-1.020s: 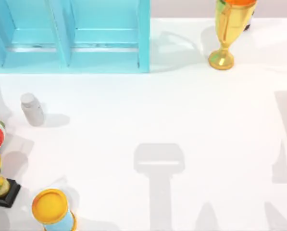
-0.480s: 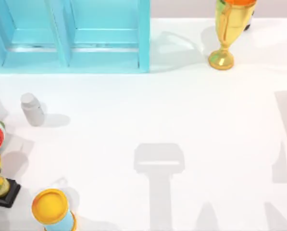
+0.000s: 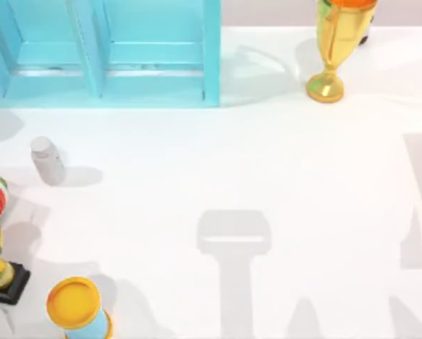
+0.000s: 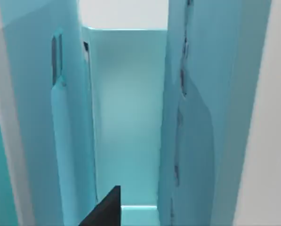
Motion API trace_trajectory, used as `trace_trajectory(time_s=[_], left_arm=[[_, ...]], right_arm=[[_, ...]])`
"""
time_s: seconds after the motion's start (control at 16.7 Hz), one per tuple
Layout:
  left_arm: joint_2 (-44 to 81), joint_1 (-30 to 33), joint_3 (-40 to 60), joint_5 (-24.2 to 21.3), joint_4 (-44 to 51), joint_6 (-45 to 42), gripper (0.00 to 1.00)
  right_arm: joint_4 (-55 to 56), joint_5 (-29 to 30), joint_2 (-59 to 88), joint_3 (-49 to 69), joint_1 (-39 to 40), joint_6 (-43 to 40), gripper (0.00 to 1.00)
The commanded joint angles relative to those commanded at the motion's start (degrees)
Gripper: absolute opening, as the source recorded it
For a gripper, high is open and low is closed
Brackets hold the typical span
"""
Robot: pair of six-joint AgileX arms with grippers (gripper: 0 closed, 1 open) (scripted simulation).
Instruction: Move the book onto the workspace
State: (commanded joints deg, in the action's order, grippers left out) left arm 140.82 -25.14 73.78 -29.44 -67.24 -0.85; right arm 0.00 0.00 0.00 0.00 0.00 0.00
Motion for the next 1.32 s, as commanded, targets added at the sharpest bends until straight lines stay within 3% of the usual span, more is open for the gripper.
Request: trace_trajectory(time_s=[0.42,1.2,1.32], left_arm=[[2.0,1.6,5.3,1.6,3.5,0.0,1.0],[2.0,1.6,5.3,1.6,3.5,0.0,0.02],[2.0,1.6,5.3,1.6,3.5,0.0,0.0]], right_arm=[[0.0,0.0,0.0,0.0,0.0,0.0,1.0],[0.0,0.0,0.0,0.0,0.0,0.0,1.0],[0.0,0.0,0.0,0.0,0.0,0.0,1.0]])
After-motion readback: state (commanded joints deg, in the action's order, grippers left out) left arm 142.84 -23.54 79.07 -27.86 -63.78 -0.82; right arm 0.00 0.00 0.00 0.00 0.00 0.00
